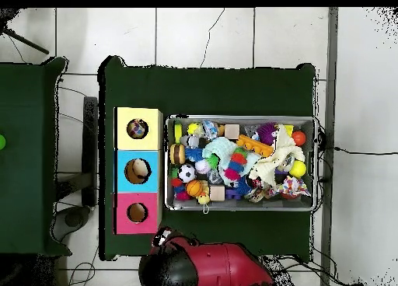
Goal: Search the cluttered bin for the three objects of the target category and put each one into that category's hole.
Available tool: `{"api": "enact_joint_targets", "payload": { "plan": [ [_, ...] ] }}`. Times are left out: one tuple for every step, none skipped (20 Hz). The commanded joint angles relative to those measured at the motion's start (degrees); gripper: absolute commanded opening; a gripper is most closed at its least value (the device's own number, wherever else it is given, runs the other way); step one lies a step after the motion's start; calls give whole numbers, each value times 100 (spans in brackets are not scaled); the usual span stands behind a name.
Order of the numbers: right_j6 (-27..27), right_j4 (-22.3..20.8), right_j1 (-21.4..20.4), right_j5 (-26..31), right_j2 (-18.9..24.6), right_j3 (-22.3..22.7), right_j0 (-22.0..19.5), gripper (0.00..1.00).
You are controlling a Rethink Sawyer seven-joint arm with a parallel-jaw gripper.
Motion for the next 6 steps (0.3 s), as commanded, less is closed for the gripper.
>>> {"api": "enact_joint_targets", "payload": {
  "plan": [
    [-208,87,197,550,333,-544,-154,0],
    [-224,136,136,628,344,-543,-174,0],
    [-233,180,107,712,350,-573,-188,0],
    [-217,197,76,761,338,-590,-180,0],
    [-247,153,102,910,324,-637,-135,0],
    [-277,110,129,1059,310,-684,-90,0]
  ]
}}
